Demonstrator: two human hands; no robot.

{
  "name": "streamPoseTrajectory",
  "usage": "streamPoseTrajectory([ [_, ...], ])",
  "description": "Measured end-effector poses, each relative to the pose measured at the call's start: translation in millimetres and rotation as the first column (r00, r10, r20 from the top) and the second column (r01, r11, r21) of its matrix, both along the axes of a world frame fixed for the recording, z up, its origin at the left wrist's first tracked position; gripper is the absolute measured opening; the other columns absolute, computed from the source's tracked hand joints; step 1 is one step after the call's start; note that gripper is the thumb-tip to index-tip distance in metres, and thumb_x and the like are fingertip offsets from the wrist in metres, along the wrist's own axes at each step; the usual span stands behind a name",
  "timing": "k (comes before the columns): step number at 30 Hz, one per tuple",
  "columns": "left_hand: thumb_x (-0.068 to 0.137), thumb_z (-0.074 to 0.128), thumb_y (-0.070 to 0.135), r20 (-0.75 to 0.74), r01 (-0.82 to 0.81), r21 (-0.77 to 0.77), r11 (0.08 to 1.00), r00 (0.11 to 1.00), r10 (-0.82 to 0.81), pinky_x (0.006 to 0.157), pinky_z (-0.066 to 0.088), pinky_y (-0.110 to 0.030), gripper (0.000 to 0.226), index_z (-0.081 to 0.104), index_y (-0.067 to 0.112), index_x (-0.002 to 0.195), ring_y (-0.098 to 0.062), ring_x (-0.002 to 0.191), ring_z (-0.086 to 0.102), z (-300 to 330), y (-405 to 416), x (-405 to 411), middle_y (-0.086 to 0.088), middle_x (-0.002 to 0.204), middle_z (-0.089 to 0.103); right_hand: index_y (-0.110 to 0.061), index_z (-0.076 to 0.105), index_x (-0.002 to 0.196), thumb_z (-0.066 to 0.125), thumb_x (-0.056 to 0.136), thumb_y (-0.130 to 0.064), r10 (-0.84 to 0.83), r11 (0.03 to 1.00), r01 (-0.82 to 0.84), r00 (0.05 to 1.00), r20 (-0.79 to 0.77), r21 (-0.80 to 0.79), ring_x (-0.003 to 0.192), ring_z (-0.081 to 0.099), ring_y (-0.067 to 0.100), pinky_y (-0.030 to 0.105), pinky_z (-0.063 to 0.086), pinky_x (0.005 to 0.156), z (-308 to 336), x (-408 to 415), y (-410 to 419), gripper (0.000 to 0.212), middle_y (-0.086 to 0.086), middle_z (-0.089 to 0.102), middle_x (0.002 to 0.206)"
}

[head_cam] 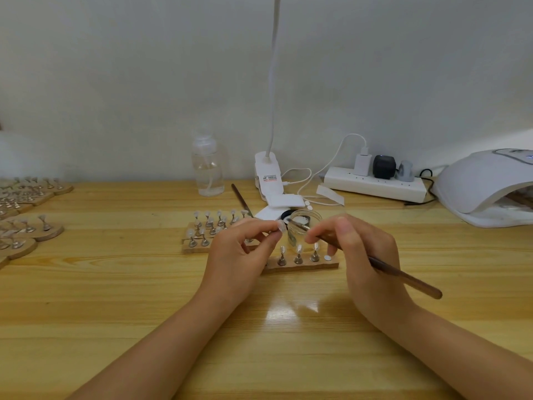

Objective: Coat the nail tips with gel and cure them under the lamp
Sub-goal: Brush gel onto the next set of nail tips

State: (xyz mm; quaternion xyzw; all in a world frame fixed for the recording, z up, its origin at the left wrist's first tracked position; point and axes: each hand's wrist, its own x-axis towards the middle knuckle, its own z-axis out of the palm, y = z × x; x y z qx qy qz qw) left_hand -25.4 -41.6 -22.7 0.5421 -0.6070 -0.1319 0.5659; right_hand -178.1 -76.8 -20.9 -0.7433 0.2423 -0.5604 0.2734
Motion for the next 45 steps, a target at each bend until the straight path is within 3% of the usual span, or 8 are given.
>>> streamPoseTrajectory([
  [9,0.08,0.065,0.007,0.053,-0.015,0.012,1.0,0.999,0.014,0.057,0.038,-0.011,0.033,0.062,0.04,0.081,-0.003,0.078,0.055,-1.3,-0.7,0.4,0.013,0.085,0.064,-0.028,0.062,0.074,0.033,0.083,-0.042,-0.021,0.999,0.024,0.994,-0.103,0.028,0.068,0.057,-0.003,0.011,0.041,0.063,3.0,1.8,3.1,0.034,-0.012,0.064,0.07],
  [15,0.08,0.065,0.008,0.08,-0.019,0.024,1.0,0.997,0.017,0.059,0.037,-0.009,0.03,0.063,0.037,0.084,0.0,0.08,0.054,-2.3,-1.2,0.5,0.012,0.087,0.064,-0.019,0.064,0.066,0.033,0.087,-0.034,0.019,1.0,-0.019,1.0,0.014,0.011,0.064,0.061,0.007,0.017,0.045,0.06,-0.5,-0.6,0.5,0.04,0.0,0.065,0.061],
  [20,0.08,0.066,0.008,0.081,-0.017,0.025,1.0,0.997,0.015,0.059,0.038,-0.009,0.028,0.065,0.036,0.082,-0.001,0.081,0.055,-3.4,-1.3,0.3,0.01,0.087,0.065,-0.021,0.066,0.074,0.033,0.085,-0.039,-0.046,0.999,0.047,0.995,-0.094,0.01,0.075,0.061,0.009,0.031,0.049,0.067,0.5,1.6,1.3,0.04,-0.005,0.066,0.073],
  [23,0.08,0.066,0.007,0.08,-0.026,0.029,0.999,0.997,0.023,0.06,0.038,-0.009,0.019,0.07,0.024,0.088,0.0,0.08,0.054,-4.3,-2.0,1.0,0.011,0.087,0.064,-0.022,0.066,0.071,0.032,0.085,-0.04,-0.021,0.999,0.023,0.997,-0.079,0.028,0.072,0.062,0.005,0.023,0.048,0.063,0.4,2.0,1.2,0.041,-0.005,0.067,0.069],
  [27,0.08,0.065,0.006,0.076,-0.027,0.031,0.999,0.997,0.024,0.062,0.037,-0.006,0.022,0.066,0.028,0.085,0.002,0.08,0.054,-3.1,-1.3,0.7,0.011,0.087,0.064,-0.018,0.064,0.063,0.033,0.086,-0.035,0.075,0.995,-0.08,0.994,0.079,0.062,0.057,0.058,0.002,0.011,0.041,0.058,-1.7,-0.7,1.0,0.042,0.003,0.063,0.056],
  [34,0.08,0.065,0.008,0.09,-0.033,0.037,0.999,0.996,0.029,0.061,0.037,-0.007,0.027,0.063,0.035,0.082,0.001,0.079,0.054,-2.2,-0.2,0.3,0.011,0.086,0.065,-0.019,0.065,0.073,0.031,0.087,-0.038,0.001,1.0,0.0,0.998,-0.056,0.021,0.068,0.056,0.001,0.012,0.041,0.06,-1.5,1.2,-1.1,0.04,-0.008,0.065,0.078],
  [40,0.08,0.066,0.007,0.102,-0.049,0.049,0.998,0.994,0.043,0.062,0.036,-0.004,0.019,0.07,0.023,0.088,0.001,0.081,0.053,-3.0,-1.3,0.5,0.009,0.087,0.065,-0.018,0.064,0.066,0.03,0.087,-0.035,0.059,0.997,-0.061,0.997,0.047,0.045,0.06,0.059,0.001,0.01,0.042,0.058,-3.1,-1.2,-0.7,0.043,0.0,0.063,0.059],
  [45,0.079,0.067,0.007,0.11,-0.047,0.048,0.998,0.993,0.041,0.063,0.036,-0.004,0.017,0.07,0.02,0.089,-0.001,0.078,0.054,-3.5,-1.9,1.0,0.007,0.088,0.065,-0.017,0.063,0.07,0.03,0.088,-0.032,0.019,1.0,-0.019,1.0,0.005,-0.025,0.063,0.057,0.001,0.013,0.043,0.058,-2.4,-0.8,-1.8,0.041,-0.003,0.064,0.066],
])
